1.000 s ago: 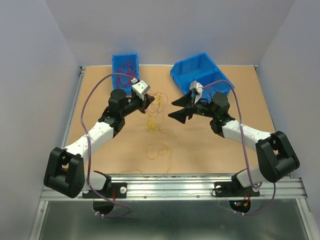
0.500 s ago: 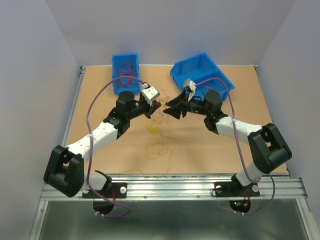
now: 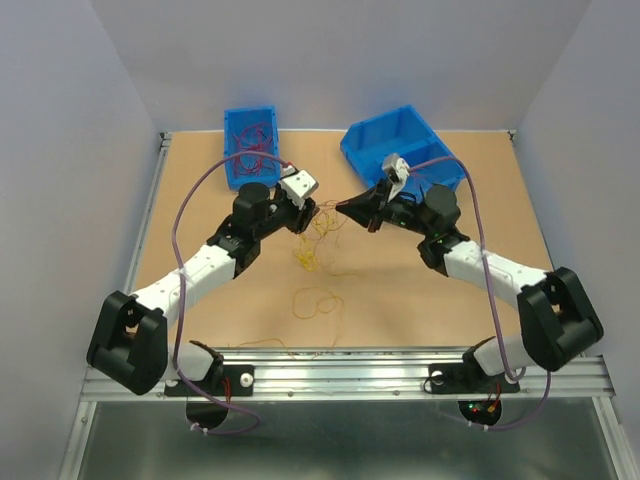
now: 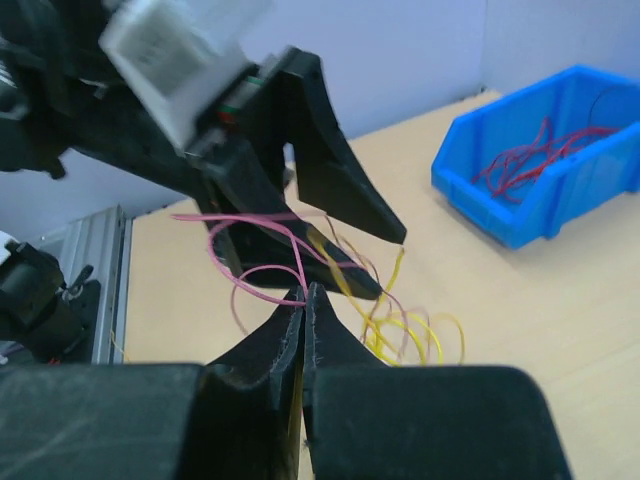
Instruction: Untangle the cables
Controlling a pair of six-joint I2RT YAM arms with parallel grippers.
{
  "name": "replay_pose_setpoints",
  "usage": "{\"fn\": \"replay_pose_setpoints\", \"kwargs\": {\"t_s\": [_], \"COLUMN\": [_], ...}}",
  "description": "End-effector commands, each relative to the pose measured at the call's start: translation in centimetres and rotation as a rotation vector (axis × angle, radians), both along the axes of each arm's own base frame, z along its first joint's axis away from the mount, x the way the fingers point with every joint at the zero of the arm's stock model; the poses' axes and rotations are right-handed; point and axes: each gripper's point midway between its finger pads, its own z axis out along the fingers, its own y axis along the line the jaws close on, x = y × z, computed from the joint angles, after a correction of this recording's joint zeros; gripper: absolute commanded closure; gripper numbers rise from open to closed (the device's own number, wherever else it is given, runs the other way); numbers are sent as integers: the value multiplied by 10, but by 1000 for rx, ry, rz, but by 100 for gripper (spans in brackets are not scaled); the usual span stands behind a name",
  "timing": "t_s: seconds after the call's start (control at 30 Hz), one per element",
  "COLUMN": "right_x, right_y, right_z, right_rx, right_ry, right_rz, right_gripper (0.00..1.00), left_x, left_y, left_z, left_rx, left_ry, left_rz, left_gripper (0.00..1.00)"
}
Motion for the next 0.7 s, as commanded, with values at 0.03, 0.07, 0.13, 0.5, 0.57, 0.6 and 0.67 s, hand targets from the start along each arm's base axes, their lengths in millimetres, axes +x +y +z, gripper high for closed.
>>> {"fn": "replay_pose_setpoints", "kwargs": {"t_s": [0.03,0.07,0.13,0.5,0.57,0.6,0.67], "right_x": [-6,-4,0,14,25,28,37], "right_y": [-27,-31,-40,-75,-94,-101,-122], "right_z": [44,44,42,63,71,73,77], "right_rx": [101,98,76,163,211,224,256], "right_ry": [-58,-47,-25,1,13,15,19], "right_rz": [-174,-203,-263,-492,-616,-660,-779], "right_gripper": [99,99,99,99,99,99,99], "left_x": [19,20,19,22,26,28,31], "left_y": [22,29,33,43,49,52,60], "left_z": [54,57,63,67,69,69,72], "left_rx": [-57,-63,-79,-83,-88,-90,-94], "left_ry": [-140,-149,-158,-175,-183,-183,-193], "left_rz": [141,155,155,197,239,253,296], "left_gripper": [38,36,36,32,28,28,28]}}
